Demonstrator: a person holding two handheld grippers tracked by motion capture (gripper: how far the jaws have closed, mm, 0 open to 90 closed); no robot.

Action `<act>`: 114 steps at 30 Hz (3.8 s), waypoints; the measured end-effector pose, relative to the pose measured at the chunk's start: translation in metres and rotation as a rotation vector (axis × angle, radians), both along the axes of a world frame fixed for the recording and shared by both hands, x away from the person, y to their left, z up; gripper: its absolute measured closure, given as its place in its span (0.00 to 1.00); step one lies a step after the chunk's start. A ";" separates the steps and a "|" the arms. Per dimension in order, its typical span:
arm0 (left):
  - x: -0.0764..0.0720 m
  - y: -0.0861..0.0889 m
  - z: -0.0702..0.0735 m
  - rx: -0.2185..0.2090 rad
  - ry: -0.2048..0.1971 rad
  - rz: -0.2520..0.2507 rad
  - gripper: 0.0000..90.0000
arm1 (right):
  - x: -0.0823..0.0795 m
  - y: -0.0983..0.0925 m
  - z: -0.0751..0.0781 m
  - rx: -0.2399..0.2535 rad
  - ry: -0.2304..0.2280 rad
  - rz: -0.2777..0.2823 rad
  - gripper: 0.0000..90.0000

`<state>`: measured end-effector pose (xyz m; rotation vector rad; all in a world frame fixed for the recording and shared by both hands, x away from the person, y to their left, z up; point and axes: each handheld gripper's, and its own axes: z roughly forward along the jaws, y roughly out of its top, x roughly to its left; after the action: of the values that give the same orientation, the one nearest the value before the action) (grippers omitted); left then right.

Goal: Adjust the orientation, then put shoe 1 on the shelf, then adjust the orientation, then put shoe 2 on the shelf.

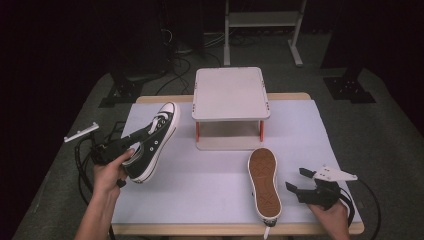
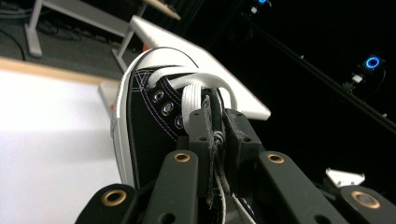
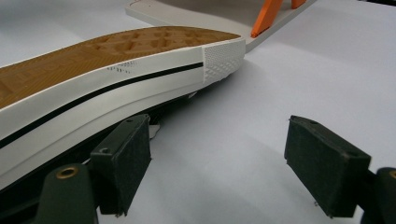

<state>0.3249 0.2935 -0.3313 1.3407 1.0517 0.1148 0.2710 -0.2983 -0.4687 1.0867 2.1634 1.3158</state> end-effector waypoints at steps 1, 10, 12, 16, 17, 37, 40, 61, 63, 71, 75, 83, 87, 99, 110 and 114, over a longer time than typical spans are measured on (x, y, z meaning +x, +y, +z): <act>0.007 -0.006 0.007 0.006 -0.007 0.004 0.92 | 0.000 0.000 0.000 -0.001 -0.001 0.000 0.24; 0.042 -0.042 0.025 0.012 -0.007 0.011 0.92 | 0.000 -0.002 0.001 0.006 -0.007 -0.004 0.24; 0.056 -0.059 0.031 0.022 -0.002 0.015 0.92 | 0.000 -0.003 0.001 0.008 -0.007 -0.004 0.24; 0.074 -0.082 0.037 0.011 0.011 0.026 0.92 | 0.000 -0.005 0.001 0.014 -0.013 -0.005 0.24; 0.081 -0.090 0.040 0.007 0.013 0.032 0.92 | 0.000 -0.005 0.001 0.017 -0.009 -0.008 0.24; 0.155 -0.189 0.050 0.127 0.080 0.205 0.92 | -0.001 -0.015 0.002 0.053 -0.023 -0.008 0.25; 0.160 -0.196 0.050 0.141 0.088 0.222 0.92 | -0.001 -0.015 0.002 0.056 -0.024 -0.005 0.25; 0.163 -0.210 0.047 0.183 0.080 0.171 0.78 | -0.001 -0.011 0.004 0.058 -0.015 -0.008 0.25; 0.159 -0.208 0.048 0.182 0.062 0.164 0.74 | -0.001 -0.011 0.004 0.054 -0.019 -0.009 0.25; 0.135 -0.185 0.050 0.127 0.027 0.101 0.45 | -0.005 -0.012 0.007 0.070 -0.031 -0.017 0.25; 0.117 -0.168 0.048 0.134 -0.009 0.055 0.40 | -0.005 -0.009 0.009 0.069 -0.028 -0.007 0.24; 0.079 -0.142 0.036 0.143 -0.064 -0.017 0.26 | -0.004 -0.002 0.017 0.073 -0.018 0.007 0.24; 0.063 -0.131 0.027 0.152 -0.071 -0.057 0.22 | -0.003 0.002 0.019 0.068 -0.012 0.014 0.24; 0.032 -0.110 0.001 0.180 -0.104 -0.065 0.19 | -0.004 0.004 0.019 0.051 0.010 0.034 0.29; 0.014 -0.098 -0.025 0.196 -0.105 -0.061 0.15 | -0.003 0.007 0.017 0.061 0.020 0.067 0.38; 0.011 -0.094 -0.036 0.216 -0.092 -0.065 0.13 | -0.002 0.010 0.017 0.057 0.019 0.086 0.42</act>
<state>0.3360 0.1990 -0.3669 1.5481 0.9369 0.2446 0.2690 -0.2882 -0.4521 1.0421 2.2210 1.4183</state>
